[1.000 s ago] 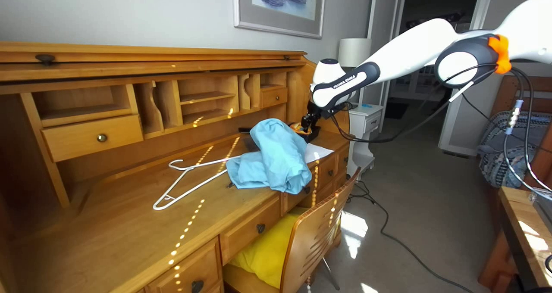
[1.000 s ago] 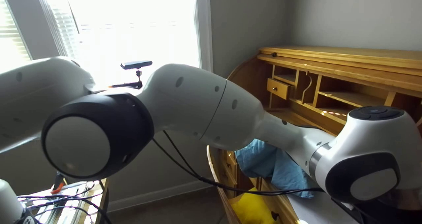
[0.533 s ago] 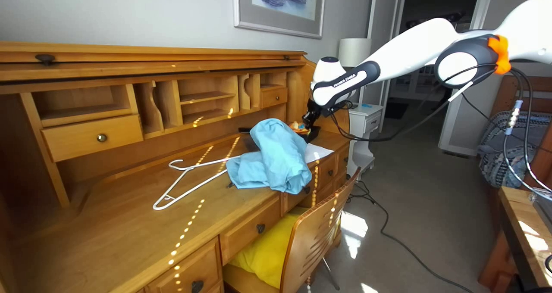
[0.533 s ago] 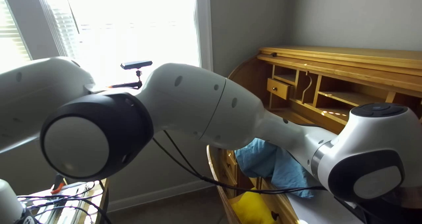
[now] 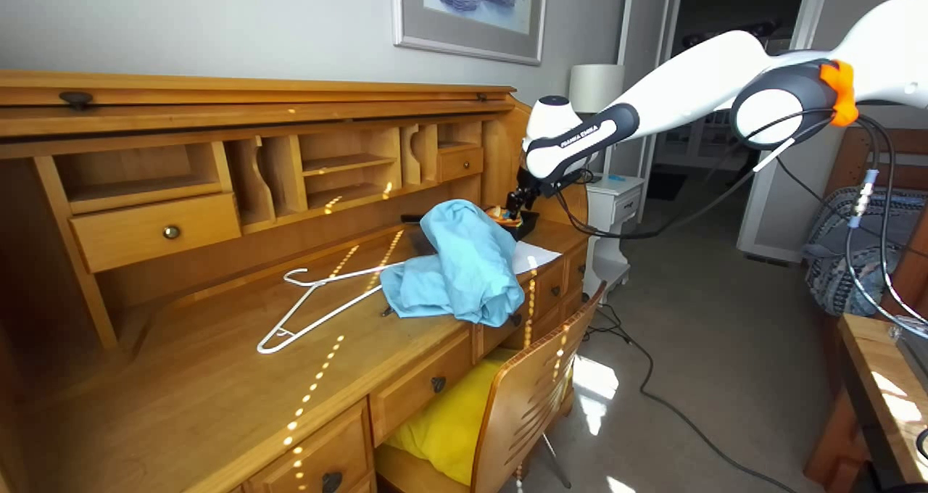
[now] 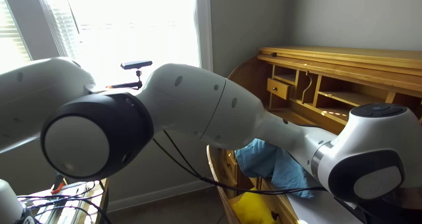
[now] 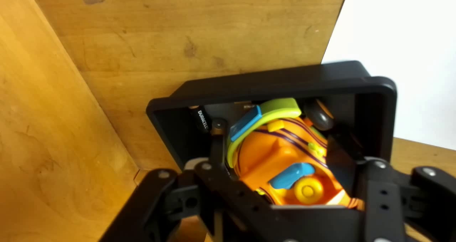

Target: Remove the toy from the black tray

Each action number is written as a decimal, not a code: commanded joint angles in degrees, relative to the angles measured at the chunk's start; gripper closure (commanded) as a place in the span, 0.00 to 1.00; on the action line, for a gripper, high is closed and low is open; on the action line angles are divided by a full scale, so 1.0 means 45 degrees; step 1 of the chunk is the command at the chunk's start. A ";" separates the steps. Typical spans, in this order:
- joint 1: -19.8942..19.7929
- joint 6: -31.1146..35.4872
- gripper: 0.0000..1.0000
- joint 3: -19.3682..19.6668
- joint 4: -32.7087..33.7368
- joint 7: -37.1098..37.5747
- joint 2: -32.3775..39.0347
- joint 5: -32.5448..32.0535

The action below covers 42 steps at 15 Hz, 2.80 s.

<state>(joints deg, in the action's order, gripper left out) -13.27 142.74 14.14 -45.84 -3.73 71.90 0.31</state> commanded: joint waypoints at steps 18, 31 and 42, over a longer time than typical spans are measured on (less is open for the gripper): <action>-0.0060 -0.0767 0.63 0.0742 0.1621 0.8913 0.0848 0.0237; -0.0120 -0.0449 1.00 0.0501 0.1829 0.9109 0.0740 0.0308; -0.0374 -0.0662 0.12 -0.0349 0.2034 0.7297 0.0908 0.0246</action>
<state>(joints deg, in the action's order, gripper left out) -13.98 140.53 13.65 -39.50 31.26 74.37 1.06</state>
